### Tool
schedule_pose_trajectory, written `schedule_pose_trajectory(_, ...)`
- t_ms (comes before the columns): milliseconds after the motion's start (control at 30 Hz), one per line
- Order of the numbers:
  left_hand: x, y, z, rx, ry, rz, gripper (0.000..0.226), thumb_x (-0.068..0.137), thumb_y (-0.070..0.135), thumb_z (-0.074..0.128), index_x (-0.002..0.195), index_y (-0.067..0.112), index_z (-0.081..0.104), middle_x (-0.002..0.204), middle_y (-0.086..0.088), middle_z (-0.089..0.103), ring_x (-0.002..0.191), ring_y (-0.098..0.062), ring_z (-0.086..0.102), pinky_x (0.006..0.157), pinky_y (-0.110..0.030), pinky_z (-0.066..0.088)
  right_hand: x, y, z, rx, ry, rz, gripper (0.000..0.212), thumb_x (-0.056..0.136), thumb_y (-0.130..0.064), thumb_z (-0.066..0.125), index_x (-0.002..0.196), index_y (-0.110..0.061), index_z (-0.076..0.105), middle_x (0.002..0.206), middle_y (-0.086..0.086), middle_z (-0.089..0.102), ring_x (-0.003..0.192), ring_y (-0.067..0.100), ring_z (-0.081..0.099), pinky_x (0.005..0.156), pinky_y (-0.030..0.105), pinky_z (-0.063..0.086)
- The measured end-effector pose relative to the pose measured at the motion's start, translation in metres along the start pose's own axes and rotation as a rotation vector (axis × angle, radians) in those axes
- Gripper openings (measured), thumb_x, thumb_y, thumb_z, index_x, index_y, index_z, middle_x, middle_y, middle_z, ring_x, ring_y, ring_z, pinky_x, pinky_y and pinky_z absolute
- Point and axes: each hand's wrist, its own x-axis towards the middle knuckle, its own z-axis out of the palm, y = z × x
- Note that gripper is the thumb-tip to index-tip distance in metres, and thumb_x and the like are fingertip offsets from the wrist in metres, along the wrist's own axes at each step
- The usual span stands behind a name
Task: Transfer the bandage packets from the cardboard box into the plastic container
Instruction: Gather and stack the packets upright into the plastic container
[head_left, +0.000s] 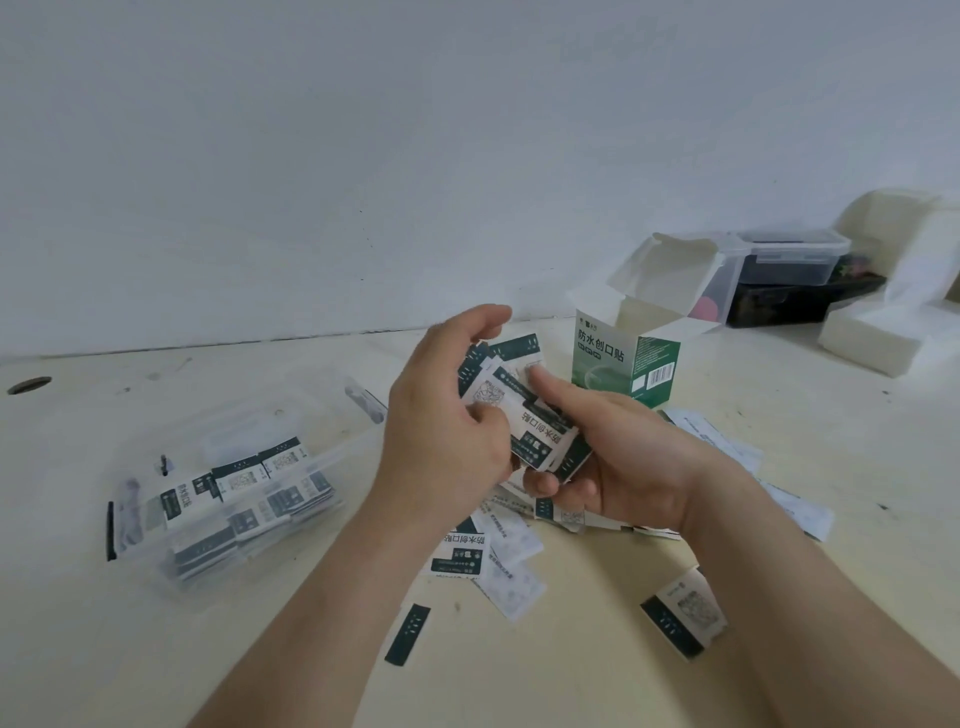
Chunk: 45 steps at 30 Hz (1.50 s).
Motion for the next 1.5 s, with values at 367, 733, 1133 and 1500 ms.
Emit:
schedule_pose_trajectory(367, 0.0, -0.007, 0.001, 0.201, -0.147, -0.004, 0.067, 0.069, -0.01, 0.052, 0.117, 0.036, 0.056, 0.109, 0.012, 0.051, 0.107, -0.008, 0.05, 0.092, -0.018, 0.043, 0.001, 0.003, 0.004, -0.105, 0.025, 0.127, 0.049, 0.093, -0.058, 0.043, 0.094, -0.012, 0.059, 0.061, 0.01, 0.052, 0.053, 0.023, 0.062, 0.033, 0.017, 0.037)
schedule_pose_trajectory(733, -0.001, -0.009, 0.005, 0.182, -0.222, -0.011, 0.05, 0.076, 0.0, 0.057, 0.118, 0.027, 0.062, 0.117, 0.011, 0.052, 0.103, 0.002, 0.05, 0.085, -0.003, 0.036, 0.002, 0.003, -0.002, -0.075, 0.06, 0.033, 0.035, 0.092, -0.042, 0.055, 0.093, -0.007, 0.059, 0.069, 0.007, 0.057, 0.057, 0.015, 0.047, 0.042, 0.018, 0.03)
schedule_pose_trajectory(1133, -0.004, -0.005, 0.003, 0.035, -0.291, 0.03, 0.056, 0.065, 0.011, 0.059, 0.119, 0.023, 0.063, 0.121, 0.011, 0.052, 0.111, -0.002, 0.053, 0.091, -0.013, 0.041, -0.002, 0.002, 0.003, -0.002, -0.011, 0.053, 0.027, 0.085, -0.039, 0.06, 0.085, -0.012, 0.058, 0.062, 0.003, 0.045, 0.049, 0.012, 0.04, 0.043, 0.019, 0.026)
schedule_pose_trajectory(1500, -0.005, -0.007, 0.009, 0.299, -0.409, 0.09, 0.098, 0.054, 0.039, 0.084, 0.135, 0.053, 0.031, 0.151, 0.028, 0.008, 0.139, -0.004, 0.014, 0.107, -0.042, 0.04, 0.005, 0.008, 0.01, 0.154, -0.048, -0.093, 0.016, 0.087, -0.012, 0.052, 0.085, -0.007, 0.067, 0.078, 0.011, 0.061, 0.074, 0.022, 0.058, 0.065, 0.032, 0.048)
